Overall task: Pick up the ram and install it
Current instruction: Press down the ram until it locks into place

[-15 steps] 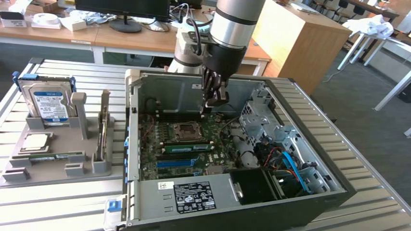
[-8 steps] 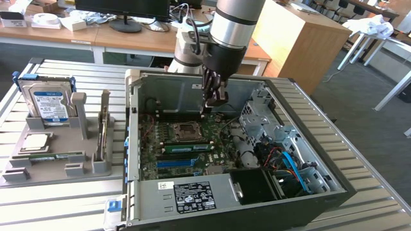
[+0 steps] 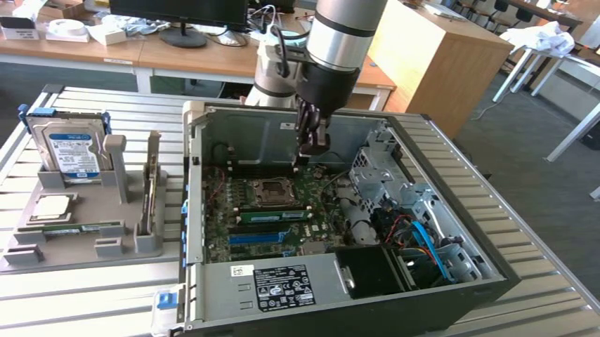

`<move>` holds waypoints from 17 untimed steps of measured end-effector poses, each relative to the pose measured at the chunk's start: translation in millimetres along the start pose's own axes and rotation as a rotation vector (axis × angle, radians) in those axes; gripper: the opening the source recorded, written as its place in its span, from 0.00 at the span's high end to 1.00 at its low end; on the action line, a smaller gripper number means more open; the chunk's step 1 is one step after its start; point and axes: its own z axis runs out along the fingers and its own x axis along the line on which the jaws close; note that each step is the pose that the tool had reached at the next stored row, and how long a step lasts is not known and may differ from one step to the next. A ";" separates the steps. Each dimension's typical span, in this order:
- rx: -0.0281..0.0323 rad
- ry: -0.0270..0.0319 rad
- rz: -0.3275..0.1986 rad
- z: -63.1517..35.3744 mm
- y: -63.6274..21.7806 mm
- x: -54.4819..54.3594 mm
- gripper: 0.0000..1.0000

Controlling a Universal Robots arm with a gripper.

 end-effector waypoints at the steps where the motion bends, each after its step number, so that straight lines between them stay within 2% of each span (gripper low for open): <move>1: 0.0001 -0.0002 0.010 0.0 0.0 0.0 0.90; 17: 0.0028 -0.0040 0.208 0.3 0.0 0.0 0.90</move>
